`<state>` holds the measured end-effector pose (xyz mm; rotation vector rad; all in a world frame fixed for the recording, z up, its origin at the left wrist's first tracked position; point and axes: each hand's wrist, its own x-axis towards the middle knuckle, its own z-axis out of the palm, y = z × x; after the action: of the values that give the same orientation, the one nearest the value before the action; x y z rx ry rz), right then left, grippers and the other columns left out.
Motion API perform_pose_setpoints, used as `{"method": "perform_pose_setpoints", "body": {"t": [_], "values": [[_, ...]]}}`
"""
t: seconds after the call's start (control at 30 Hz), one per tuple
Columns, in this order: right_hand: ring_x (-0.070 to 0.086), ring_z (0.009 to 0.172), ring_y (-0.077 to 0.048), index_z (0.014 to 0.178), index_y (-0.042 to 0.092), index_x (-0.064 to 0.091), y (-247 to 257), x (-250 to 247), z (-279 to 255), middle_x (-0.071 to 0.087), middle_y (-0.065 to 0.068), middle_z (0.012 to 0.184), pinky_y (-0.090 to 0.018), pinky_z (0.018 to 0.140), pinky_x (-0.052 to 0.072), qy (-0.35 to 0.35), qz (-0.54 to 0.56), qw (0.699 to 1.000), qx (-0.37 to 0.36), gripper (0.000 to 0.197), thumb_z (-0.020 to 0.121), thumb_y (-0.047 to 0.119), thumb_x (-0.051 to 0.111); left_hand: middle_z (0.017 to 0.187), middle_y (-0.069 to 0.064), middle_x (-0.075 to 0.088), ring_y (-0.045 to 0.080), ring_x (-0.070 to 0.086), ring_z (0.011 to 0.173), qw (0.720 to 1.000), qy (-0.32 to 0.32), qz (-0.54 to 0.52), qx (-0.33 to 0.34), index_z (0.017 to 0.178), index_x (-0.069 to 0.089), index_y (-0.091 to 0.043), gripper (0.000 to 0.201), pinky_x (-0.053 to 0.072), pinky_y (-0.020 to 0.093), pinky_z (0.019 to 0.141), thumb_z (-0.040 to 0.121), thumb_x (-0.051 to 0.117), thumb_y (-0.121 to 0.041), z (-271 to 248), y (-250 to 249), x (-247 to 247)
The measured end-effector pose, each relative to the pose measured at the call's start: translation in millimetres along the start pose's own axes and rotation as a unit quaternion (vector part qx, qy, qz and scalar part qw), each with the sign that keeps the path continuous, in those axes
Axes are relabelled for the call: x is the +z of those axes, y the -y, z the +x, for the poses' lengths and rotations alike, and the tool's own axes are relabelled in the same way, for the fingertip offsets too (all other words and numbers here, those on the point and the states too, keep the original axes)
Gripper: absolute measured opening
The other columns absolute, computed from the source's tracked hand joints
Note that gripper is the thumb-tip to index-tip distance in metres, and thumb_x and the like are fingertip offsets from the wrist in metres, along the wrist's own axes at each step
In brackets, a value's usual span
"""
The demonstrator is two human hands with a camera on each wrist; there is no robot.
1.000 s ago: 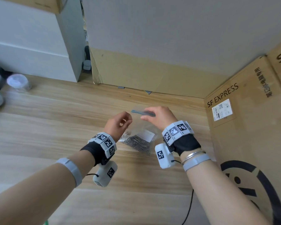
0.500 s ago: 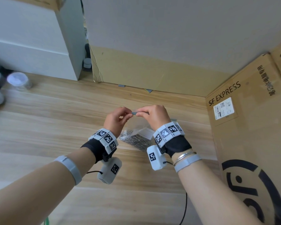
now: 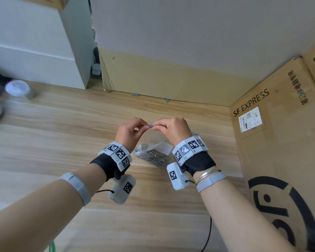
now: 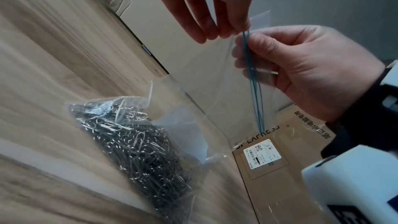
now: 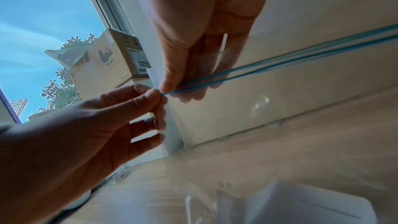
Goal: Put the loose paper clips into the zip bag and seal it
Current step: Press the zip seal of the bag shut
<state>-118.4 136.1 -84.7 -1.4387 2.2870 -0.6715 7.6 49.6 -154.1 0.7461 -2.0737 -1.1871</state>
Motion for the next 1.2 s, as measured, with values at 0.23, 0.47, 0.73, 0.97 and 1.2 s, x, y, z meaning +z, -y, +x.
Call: {"method": "perform_pose_setpoints", "body": {"t": [0.23,0.47,0.73,0.97,1.2], "values": [[0.069,0.076,-0.026,0.087,0.016,0.075,-2,8,0,0.076,-0.006,0.082,-0.038,0.069,0.055,-0.013,-0.013,1.0,-0.021,0.015,0.077,0.025,0.069,0.071,0.0,0.058,-0.012,0.052,0.071,1.0,-0.001,0.004,0.023,0.077,0.063,-0.005,0.012,0.043,0.004,0.062,0.081,0.061,-0.016,-1,-2,3],[0.065,0.079,-0.027,0.092,0.02,0.073,1,3,0,0.074,-0.006,0.083,-0.033,0.071,0.052,0.021,-0.048,0.999,0.001,0.017,0.082,0.03,0.063,0.072,0.003,0.055,0.01,0.051,0.068,0.999,0.01,-0.003,0.042,0.078,0.061,-0.004,0.025,0.048,0.016,0.064,0.083,0.053,-0.027,0,-5,4],[0.053,0.065,-0.015,0.087,0.021,0.074,-8,-6,0,0.073,-0.003,0.078,-0.023,0.063,0.039,0.026,-0.031,0.998,0.043,0.018,0.08,0.035,0.066,0.083,0.003,0.054,0.018,0.057,0.076,1.0,0.012,-0.002,-0.011,0.088,0.059,-0.003,0.009,0.045,0.014,0.064,0.087,0.054,-0.01,4,-7,6],[0.056,0.068,-0.023,0.087,0.024,0.072,-4,-6,-2,0.066,-0.002,0.068,-0.029,0.061,0.044,0.041,-0.071,0.996,0.042,0.024,0.081,0.044,0.061,0.078,0.009,0.062,0.015,0.056,0.072,0.996,0.075,0.006,0.041,0.086,0.06,-0.002,0.031,0.046,0.024,0.064,0.084,0.052,-0.032,8,-10,7],[0.05,0.065,-0.022,0.08,0.022,0.068,-1,-7,-3,0.066,-0.004,0.071,-0.024,0.059,0.034,0.044,-0.107,0.993,0.021,0.023,0.086,0.041,0.056,0.065,0.008,0.05,0.014,0.041,0.063,0.992,0.072,0.047,0.089,0.073,0.045,-0.014,0.021,0.034,0.025,0.054,0.086,0.04,-0.03,13,-6,9]]}}
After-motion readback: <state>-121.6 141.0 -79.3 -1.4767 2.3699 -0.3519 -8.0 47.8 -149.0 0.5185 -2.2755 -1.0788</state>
